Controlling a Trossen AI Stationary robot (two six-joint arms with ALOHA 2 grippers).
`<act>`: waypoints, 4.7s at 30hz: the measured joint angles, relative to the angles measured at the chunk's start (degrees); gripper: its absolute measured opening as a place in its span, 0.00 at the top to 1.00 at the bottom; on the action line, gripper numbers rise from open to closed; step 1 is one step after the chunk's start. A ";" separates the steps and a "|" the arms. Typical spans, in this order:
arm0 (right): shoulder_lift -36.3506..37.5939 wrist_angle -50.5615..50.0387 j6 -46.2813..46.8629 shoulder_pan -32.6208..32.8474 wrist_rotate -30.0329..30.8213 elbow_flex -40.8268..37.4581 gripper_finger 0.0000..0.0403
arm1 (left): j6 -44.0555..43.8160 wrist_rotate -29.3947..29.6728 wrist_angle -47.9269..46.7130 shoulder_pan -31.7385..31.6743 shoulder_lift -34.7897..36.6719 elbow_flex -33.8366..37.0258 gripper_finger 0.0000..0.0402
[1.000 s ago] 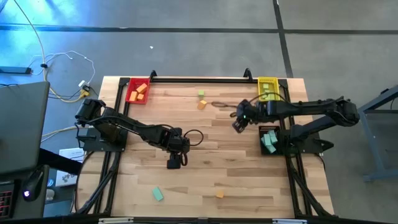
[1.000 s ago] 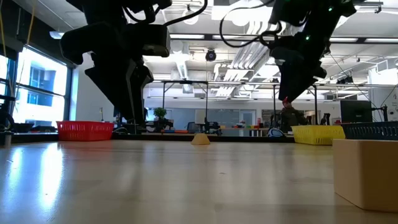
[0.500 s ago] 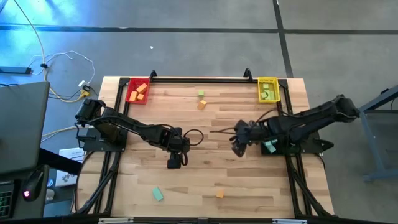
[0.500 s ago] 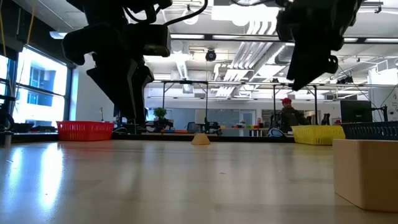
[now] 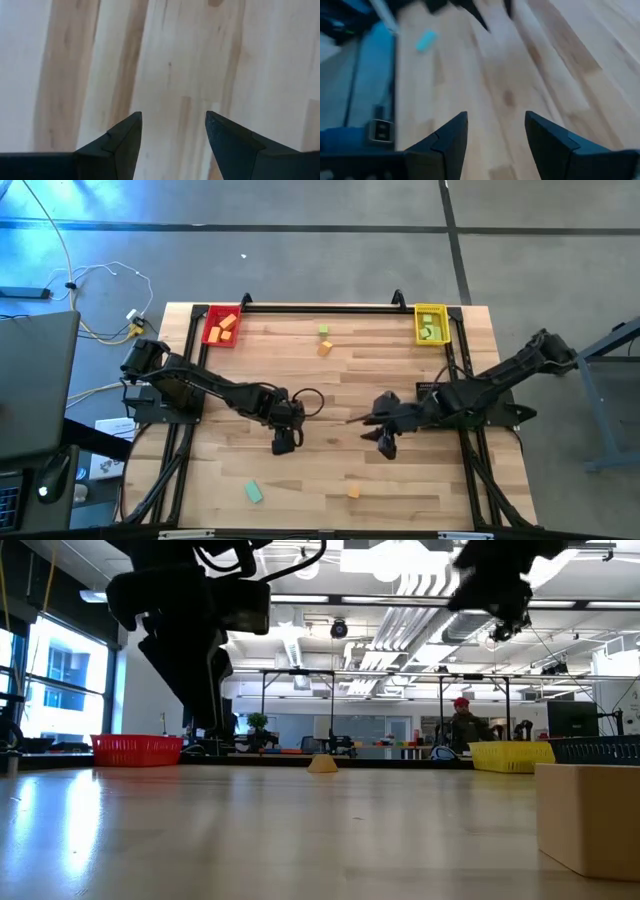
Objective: Sort & place blocks by color
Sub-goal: Put the yellow block into the red bin
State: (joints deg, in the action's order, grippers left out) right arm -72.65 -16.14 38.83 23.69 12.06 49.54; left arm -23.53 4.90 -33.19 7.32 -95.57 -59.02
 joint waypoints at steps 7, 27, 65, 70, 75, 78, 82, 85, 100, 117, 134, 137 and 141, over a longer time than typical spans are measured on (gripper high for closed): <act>-0.03 13.49 -7.26 4.07 4.67 0.00 0.55 | -5.42 -2.72 0.00 2.33 0.00 0.00 0.49; -10.51 -11.03 -10.02 8.89 11.28 20.92 0.55 | -9.94 -2.65 0.02 8.24 0.00 0.01 0.49; -38.99 -18.37 2.29 16.92 4.32 31.39 0.55 | -9.29 -1.19 0.09 8.21 0.00 0.02 0.49; -40.24 -18.34 4.48 17.00 4.18 31.39 0.55 | -9.29 -1.15 0.09 8.19 0.00 0.02 0.49; -41.85 -18.23 5.10 17.00 3.93 31.39 0.55 | -9.29 -0.99 0.09 8.19 0.00 0.02 0.49; -42.76 -17.90 6.24 17.00 3.28 31.40 0.55 | -9.29 -1.00 0.09 8.19 0.00 0.02 0.49; -43.18 -17.51 7.43 17.00 2.29 31.41 0.55 | -9.29 -1.00 0.08 8.19 0.00 0.02 0.49; -43.18 -17.35 7.46 17.00 2.27 31.41 0.55 | -9.29 -1.00 0.09 8.21 0.00 0.02 0.49; -43.29 -16.85 10.64 16.98 0.37 31.41 0.55 | -9.29 -1.00 0.09 8.20 0.00 0.02 0.49; -45.85 -14.74 9.13 16.98 2.04 31.39 0.55 | -9.26 0.49 0.09 8.19 0.00 0.02 0.49; -45.90 -14.32 9.45 15.90 3.22 31.41 0.75 | -3.99 0.49 2.70 8.21 0.00 0.02 0.49; -45.26 -14.71 10.25 15.55 5.37 31.34 0.75 | 0.24 0.49 5.99 8.21 0.00 0.02 0.49; -42.43 -14.37 10.81 14.97 10.12 31.34 0.75 | 5.20 1.04 11.10 8.35 0.00 0.02 0.49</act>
State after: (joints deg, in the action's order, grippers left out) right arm -115.08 -30.51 49.64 38.65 22.18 80.88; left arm -18.33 5.93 -22.09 15.66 -95.57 -59.00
